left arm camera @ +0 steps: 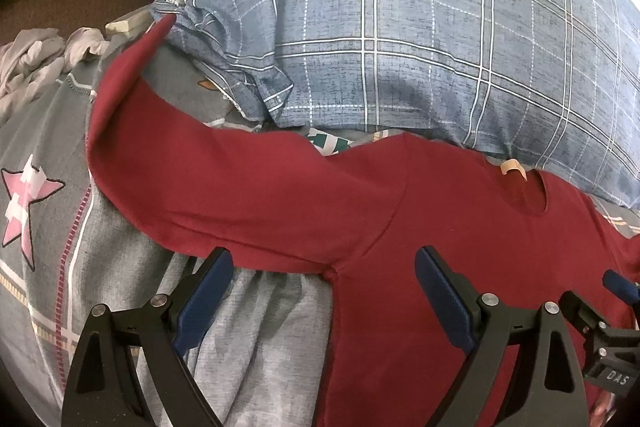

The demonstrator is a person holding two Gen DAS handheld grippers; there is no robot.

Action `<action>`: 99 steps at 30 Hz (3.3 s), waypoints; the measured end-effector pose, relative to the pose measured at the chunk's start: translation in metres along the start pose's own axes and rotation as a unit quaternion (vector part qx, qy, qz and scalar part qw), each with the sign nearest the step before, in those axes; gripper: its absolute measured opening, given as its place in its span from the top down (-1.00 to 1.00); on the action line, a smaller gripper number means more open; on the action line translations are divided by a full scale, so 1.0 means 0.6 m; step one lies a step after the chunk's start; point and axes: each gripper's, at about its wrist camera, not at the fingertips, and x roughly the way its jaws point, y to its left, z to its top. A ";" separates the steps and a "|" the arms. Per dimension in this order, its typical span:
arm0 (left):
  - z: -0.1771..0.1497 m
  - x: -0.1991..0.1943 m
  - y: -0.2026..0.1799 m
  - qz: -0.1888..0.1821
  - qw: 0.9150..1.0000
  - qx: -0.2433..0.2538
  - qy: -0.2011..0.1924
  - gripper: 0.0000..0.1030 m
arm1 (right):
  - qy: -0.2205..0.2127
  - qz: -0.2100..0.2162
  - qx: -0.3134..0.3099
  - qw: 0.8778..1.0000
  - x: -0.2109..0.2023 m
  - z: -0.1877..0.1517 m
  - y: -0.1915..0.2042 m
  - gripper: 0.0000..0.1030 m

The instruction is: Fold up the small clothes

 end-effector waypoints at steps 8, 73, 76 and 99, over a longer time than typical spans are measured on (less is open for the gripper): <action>0.004 0.003 0.011 0.001 1.000 -0.013 0.004 -0.81 | 0.004 0.000 0.000 1.000 0.006 0.000 0.001 -1.00; 0.037 0.007 0.171 0.139 0.979 -0.148 0.031 -0.81 | 0.086 0.384 -0.086 0.916 0.187 0.344 0.486 -0.59; 0.040 0.016 0.168 0.147 0.978 -0.143 0.032 -0.81 | 0.089 0.409 -0.079 0.905 0.201 0.349 0.515 -0.59; 0.023 -0.005 0.127 0.051 0.992 -0.114 0.026 -0.80 | -0.048 0.172 0.009 0.984 -0.011 0.208 0.044 0.84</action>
